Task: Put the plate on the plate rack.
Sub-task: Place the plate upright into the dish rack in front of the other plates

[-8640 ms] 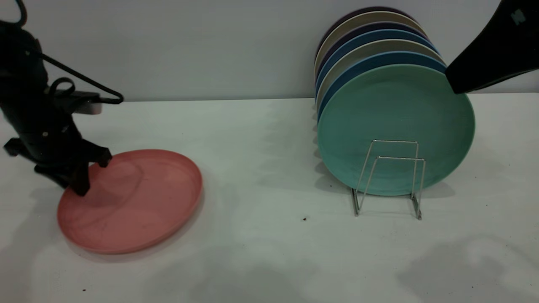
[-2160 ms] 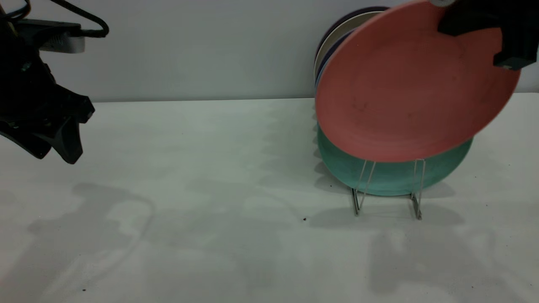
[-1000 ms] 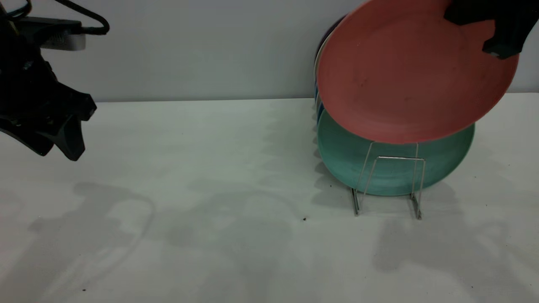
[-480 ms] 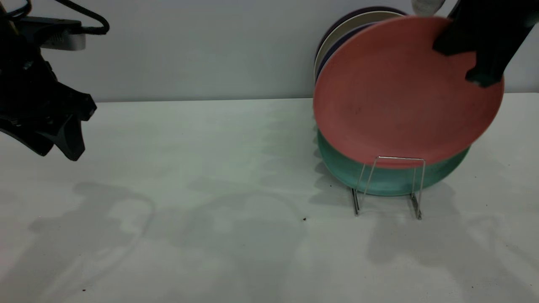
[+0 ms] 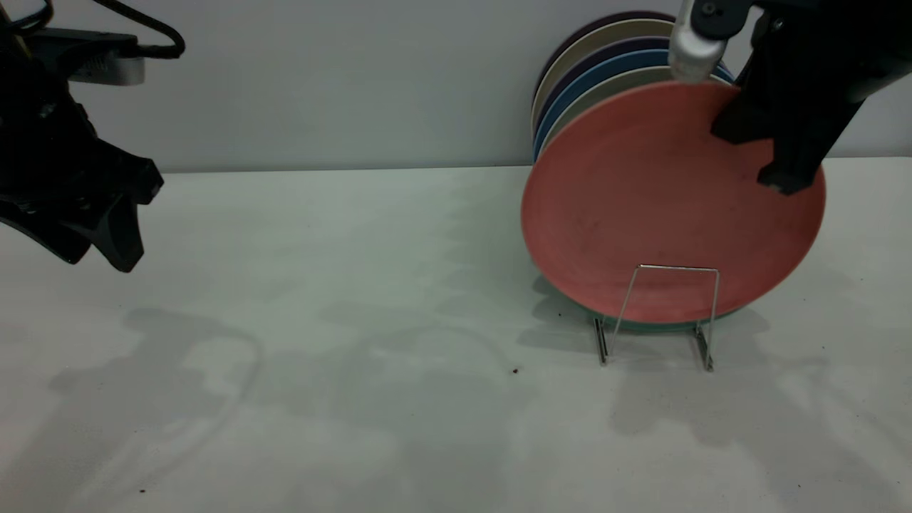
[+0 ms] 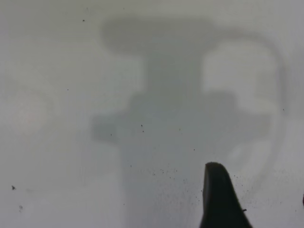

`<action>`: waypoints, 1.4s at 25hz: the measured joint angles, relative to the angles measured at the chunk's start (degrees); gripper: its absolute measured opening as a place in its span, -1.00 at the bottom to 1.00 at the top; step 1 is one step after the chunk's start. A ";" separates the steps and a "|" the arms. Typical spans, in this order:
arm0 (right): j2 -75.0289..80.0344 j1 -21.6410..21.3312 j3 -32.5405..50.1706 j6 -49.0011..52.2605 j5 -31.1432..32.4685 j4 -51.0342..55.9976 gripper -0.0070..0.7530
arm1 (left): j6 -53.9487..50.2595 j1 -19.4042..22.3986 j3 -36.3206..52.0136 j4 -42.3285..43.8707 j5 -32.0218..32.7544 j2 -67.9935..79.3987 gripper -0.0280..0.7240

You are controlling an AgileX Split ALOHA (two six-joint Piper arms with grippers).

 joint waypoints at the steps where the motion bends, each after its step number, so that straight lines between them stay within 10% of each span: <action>1: 0.55 0.00 -0.11 0.04 -0.08 0.00 -0.82 | 0.00 0.00 0.00 0.00 0.00 0.00 0.28; 10: 2.57 0.00 -0.31 1.34 -0.97 0.02 -0.78 | 0.00 0.00 0.00 -0.07 -0.05 0.00 0.28; 20: 2.57 0.12 -0.31 4.41 1.22 0.42 -0.16 | 0.00 0.00 0.00 -0.19 0.06 0.00 0.28; 35: -2.88 2.23 -0.31 6.47 6.96 1.26 -0.13 | 0.00 0.00 0.00 0.02 1.72 0.00 0.28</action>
